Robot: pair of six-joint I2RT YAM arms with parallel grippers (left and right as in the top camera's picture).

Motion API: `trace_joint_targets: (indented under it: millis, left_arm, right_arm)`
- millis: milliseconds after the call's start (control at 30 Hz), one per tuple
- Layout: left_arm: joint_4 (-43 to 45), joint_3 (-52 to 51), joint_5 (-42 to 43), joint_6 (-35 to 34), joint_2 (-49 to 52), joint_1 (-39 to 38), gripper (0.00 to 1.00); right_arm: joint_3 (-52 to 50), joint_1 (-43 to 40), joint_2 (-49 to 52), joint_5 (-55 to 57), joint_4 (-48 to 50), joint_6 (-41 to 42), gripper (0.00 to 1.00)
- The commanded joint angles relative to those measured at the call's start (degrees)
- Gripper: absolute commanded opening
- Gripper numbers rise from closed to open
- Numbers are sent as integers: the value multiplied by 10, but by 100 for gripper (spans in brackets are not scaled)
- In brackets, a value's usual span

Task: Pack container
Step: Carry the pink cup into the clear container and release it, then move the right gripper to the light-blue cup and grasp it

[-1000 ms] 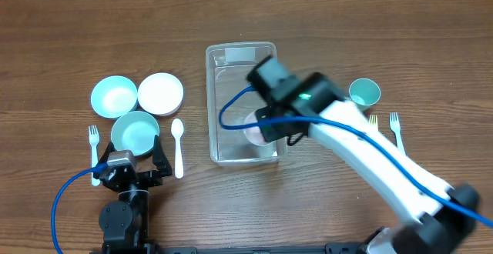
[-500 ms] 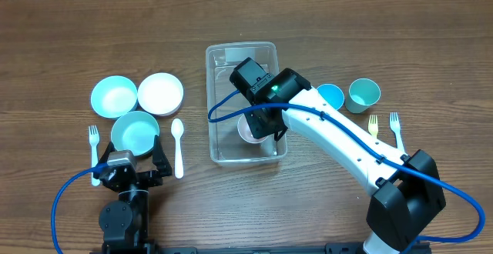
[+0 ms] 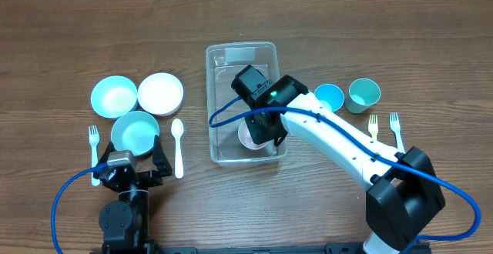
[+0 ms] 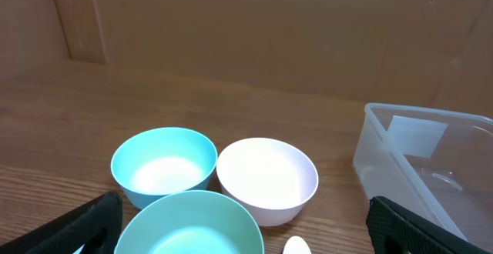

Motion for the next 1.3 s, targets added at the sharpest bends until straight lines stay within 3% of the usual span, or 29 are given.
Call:
trace_joint_targets:
  millis: [0, 833, 1033, 1267]
  left_arm:
    - [2, -2, -7, -6, -5, 0, 100]
    - [2, -2, -7, -6, -5, 0, 100]
    - [3, -2, -7, -6, -5, 0, 100]
    - [3, -2, -7, -6, -5, 0, 100]
  right_arm:
    - [-1, -1, 3, -3, -2, 8, 4]
    - [-1, -1, 3, -19, -15, 8, 4]
    - [-1, -1, 3, -20, -20, 8, 37]
    - [23, -1, 1, -19, -24, 7, 34]
